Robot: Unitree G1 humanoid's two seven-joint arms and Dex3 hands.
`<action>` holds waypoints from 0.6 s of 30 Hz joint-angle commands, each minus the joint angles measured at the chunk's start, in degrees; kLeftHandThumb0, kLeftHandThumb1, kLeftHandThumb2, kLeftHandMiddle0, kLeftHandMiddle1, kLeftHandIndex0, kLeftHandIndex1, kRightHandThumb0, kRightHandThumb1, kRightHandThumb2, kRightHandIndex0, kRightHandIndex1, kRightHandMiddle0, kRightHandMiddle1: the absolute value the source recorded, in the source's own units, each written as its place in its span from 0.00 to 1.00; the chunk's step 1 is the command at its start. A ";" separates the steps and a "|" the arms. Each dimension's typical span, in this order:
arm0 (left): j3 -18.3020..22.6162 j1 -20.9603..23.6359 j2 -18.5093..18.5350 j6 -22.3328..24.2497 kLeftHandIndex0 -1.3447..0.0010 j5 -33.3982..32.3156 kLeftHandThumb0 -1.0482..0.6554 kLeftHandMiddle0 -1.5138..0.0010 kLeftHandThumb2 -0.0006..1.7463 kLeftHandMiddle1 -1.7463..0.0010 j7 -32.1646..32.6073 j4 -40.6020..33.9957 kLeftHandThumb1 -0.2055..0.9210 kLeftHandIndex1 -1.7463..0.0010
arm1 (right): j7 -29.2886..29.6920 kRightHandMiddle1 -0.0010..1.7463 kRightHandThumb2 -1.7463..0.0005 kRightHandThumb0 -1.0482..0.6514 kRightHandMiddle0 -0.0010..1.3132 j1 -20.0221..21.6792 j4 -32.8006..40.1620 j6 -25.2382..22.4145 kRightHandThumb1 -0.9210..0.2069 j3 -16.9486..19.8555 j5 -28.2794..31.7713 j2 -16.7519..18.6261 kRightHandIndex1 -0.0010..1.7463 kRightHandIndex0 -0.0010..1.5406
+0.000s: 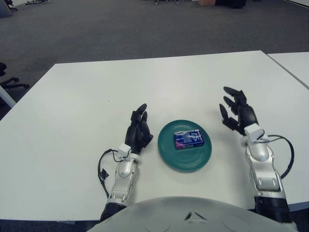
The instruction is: Put the gum into the plate.
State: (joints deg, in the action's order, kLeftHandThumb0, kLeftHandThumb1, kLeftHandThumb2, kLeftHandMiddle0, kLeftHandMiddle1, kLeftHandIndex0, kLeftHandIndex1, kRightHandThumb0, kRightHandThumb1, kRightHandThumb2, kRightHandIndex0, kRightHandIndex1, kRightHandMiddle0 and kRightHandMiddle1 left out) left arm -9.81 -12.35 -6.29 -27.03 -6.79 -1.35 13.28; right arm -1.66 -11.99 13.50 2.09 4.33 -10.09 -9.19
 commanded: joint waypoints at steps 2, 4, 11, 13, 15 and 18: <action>0.73 -2.10 -1.10 1.23 1.00 0.30 0.10 0.85 0.54 1.00 0.31 1.02 1.00 0.62 | 0.09 0.31 0.63 0.24 0.00 -1.91 -1.60 0.58 0.00 -0.14 2.30 1.57 0.00 0.23; 0.84 -2.08 -1.08 1.21 1.00 0.42 0.10 0.85 0.54 1.00 0.33 0.98 1.00 0.61 | -0.12 0.31 0.63 0.24 0.00 -2.13 -1.59 -0.20 0.00 0.02 3.22 2.07 0.00 0.23; 1.52 -2.04 -0.32 0.57 1.00 1.87 0.10 0.84 0.54 1.00 0.74 1.32 1.00 0.60 | 1.51 0.27 0.63 0.26 0.00 -3.12 -1.20 -6.06 0.00 0.63 7.40 6.25 0.00 0.22; 1.64 -2.00 -0.22 0.26 1.00 2.03 0.10 0.83 0.54 0.99 0.55 1.63 1.00 0.59 | 2.03 0.27 0.63 0.27 0.00 -3.32 -1.47 -7.40 0.00 0.58 7.92 7.19 0.01 0.22; 1.70 -2.03 -0.21 0.18 1.00 1.94 0.10 0.83 0.54 0.99 0.21 1.77 1.00 0.59 | 2.34 0.27 0.62 0.27 0.00 -3.38 -1.44 -8.85 0.00 0.38 8.15 7.76 0.01 0.23; 1.65 -1.93 -0.37 0.22 1.00 1.87 0.10 0.83 0.54 0.99 0.03 1.78 1.00 0.60 | 2.88 0.26 0.60 0.26 0.00 -3.23 -1.43 -10.48 0.00 -0.02 7.91 8.45 0.01 0.22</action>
State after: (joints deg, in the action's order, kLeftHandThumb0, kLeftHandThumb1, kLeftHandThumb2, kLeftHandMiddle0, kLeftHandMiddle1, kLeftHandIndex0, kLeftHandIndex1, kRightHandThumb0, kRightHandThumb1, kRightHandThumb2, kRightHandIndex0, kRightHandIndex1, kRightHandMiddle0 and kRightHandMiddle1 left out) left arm -8.86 -12.74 -6.21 -28.03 -5.23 -1.29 13.29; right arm 0.65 -15.27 12.43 -5.90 4.60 -2.82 -1.46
